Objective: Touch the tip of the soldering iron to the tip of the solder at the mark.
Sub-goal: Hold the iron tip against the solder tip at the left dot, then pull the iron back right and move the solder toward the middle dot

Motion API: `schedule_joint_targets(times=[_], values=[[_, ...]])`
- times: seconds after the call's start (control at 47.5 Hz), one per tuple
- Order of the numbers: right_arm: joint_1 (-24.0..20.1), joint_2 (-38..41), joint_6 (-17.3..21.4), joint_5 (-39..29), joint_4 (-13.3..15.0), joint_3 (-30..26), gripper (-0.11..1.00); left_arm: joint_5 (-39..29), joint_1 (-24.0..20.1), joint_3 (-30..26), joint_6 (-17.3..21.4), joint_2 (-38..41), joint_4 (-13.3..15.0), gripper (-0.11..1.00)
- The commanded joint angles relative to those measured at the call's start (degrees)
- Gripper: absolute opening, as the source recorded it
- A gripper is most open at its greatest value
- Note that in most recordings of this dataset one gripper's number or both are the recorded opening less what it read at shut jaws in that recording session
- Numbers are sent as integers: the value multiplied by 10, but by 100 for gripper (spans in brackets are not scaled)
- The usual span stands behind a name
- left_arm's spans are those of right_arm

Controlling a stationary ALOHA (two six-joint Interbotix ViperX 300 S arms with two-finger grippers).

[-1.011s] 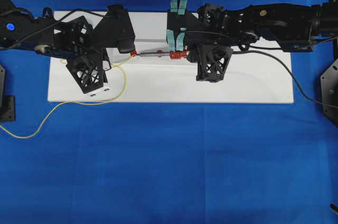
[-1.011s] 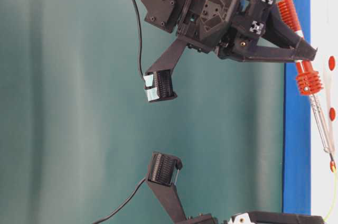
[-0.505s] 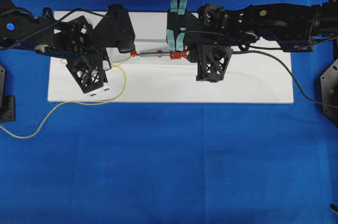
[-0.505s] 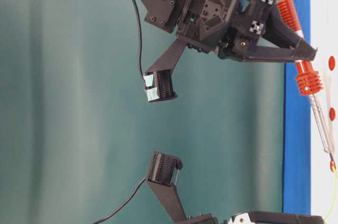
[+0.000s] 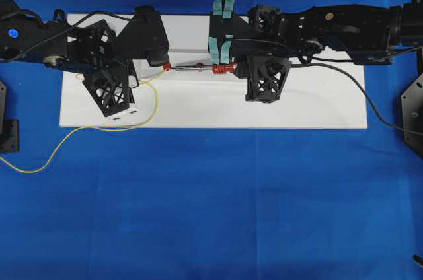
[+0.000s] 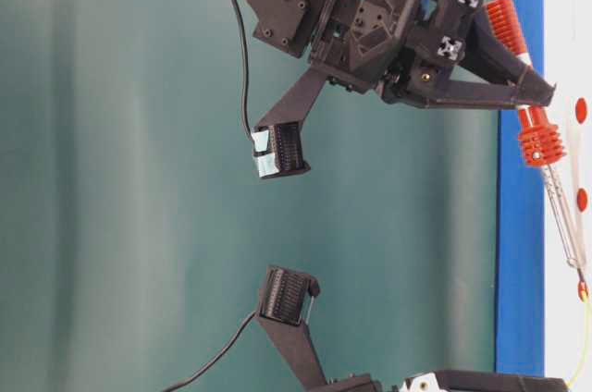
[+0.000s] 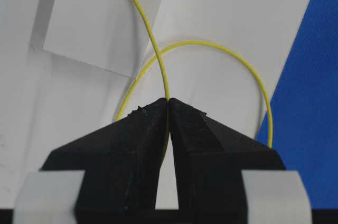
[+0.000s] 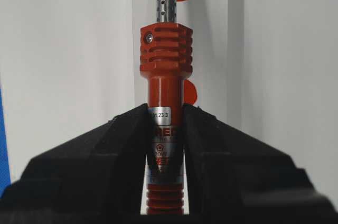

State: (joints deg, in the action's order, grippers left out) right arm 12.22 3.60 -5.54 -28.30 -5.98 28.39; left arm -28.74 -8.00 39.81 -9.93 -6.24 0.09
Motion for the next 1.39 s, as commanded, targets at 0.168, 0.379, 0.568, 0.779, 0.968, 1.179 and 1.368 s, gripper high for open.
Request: schedule_joint_targets(times=[0.168, 0.379, 0.568, 0.779, 0.968, 1.179, 1.368], values=[[-1, -7, 1, 2, 1, -14, 6, -5, -1, -11, -1, -11, 0, 3], [-1, -7, 1, 2, 1, -13, 6, -39, 8, -9, -4, -62, 0, 3], [-1, -8, 1, 2, 1, -12, 6, -60, 25, -4, -4, -128, 0, 3], [-1, -8, 1, 4, 1, -12, 6, -60, 25, 18, -18, -157, -1, 3], [0, -11, 1, 5, 2, -13, 6, -57, 25, 21, -24, -161, -2, 3], [1, -69, 4, 2, 4, 17, 6, -57, 25, 21, -24, -161, -1, 3], [3, -136, 6, 6, 4, 76, 6, -57, 25, 22, -24, -162, -1, 3]])
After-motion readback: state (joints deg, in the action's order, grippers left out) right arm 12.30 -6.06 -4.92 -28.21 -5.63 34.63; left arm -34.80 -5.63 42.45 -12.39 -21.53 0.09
